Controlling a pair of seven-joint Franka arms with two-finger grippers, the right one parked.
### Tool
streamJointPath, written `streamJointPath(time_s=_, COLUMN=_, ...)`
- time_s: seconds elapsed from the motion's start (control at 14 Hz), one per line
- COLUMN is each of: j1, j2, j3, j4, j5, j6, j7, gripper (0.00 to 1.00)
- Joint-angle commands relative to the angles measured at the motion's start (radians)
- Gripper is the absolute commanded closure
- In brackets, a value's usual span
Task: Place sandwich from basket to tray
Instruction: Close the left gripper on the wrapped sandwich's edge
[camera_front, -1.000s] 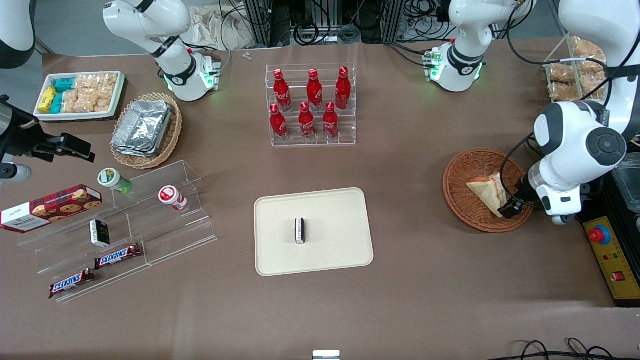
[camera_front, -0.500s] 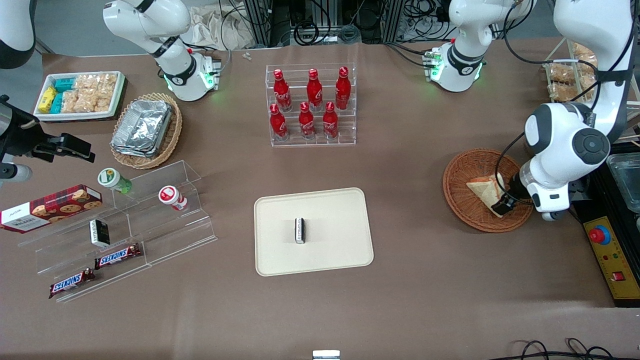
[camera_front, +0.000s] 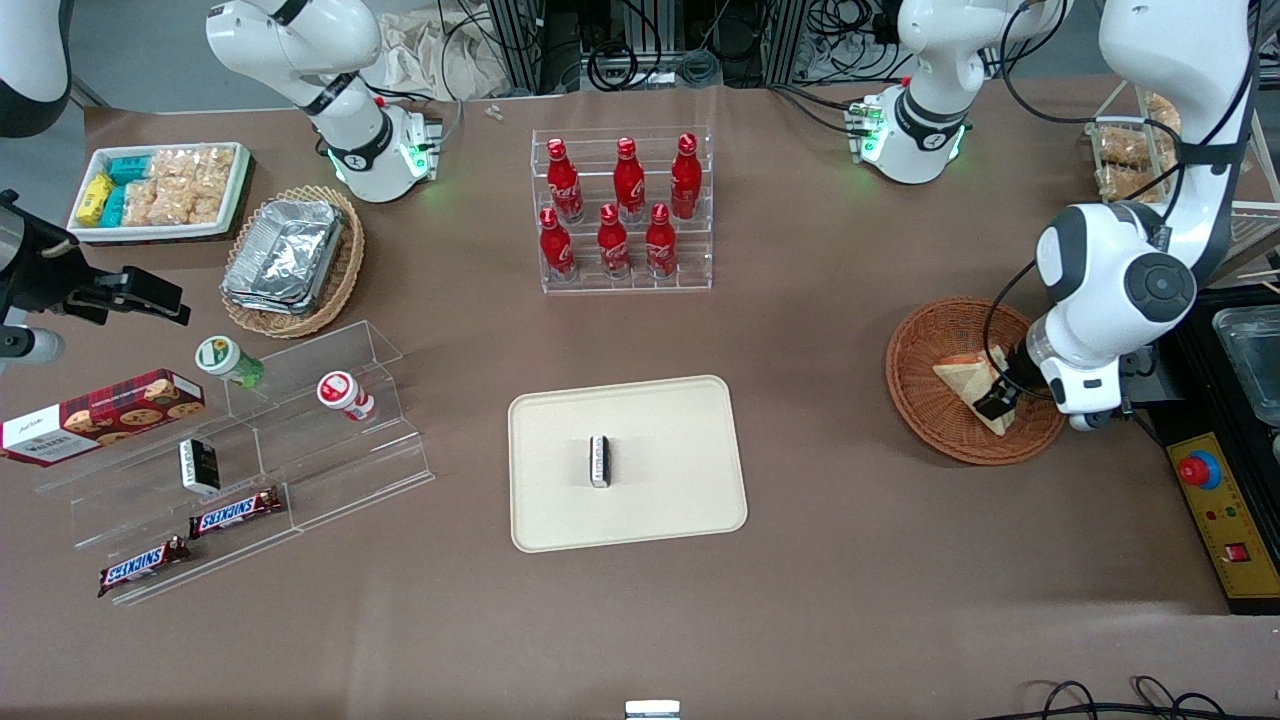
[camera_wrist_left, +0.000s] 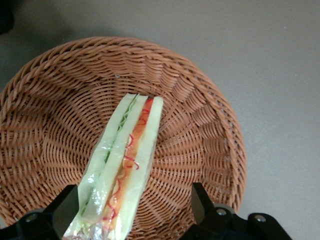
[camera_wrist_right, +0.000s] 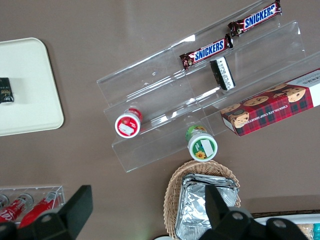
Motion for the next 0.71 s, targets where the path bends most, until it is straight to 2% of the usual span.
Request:
streamJointPath(time_s=0.0, j1=0.009, j2=-0.033, j3=-0.002, j4=-0.080, j5=0.016, j6=0.082, j7=-0.023, gripper=0.00)
streamJointPath(time_s=0.14, j1=0.010, j2=-0.024, j3=0.000, j4=-0.138, j5=0.014, j6=0.190, j7=-0.023, gripper=0.00)
streamJointPath(time_s=0.5, j1=0.010, j2=0.005, j3=0.000, j4=-0.120, j5=0.010, j6=0.208, j7=-0.032, gripper=0.00)
streamJointPath(time_s=0.57, j1=0.010, j2=0.007, j3=0.000, j4=-0.114, j5=0.010, j6=0.206, j7=-0.052, gripper=0.04)
streamJointPath(time_s=0.64, j1=0.009, j2=0.007, j3=0.000, j4=-0.113, j5=0.010, j6=0.208, j7=-0.061, gripper=0.22)
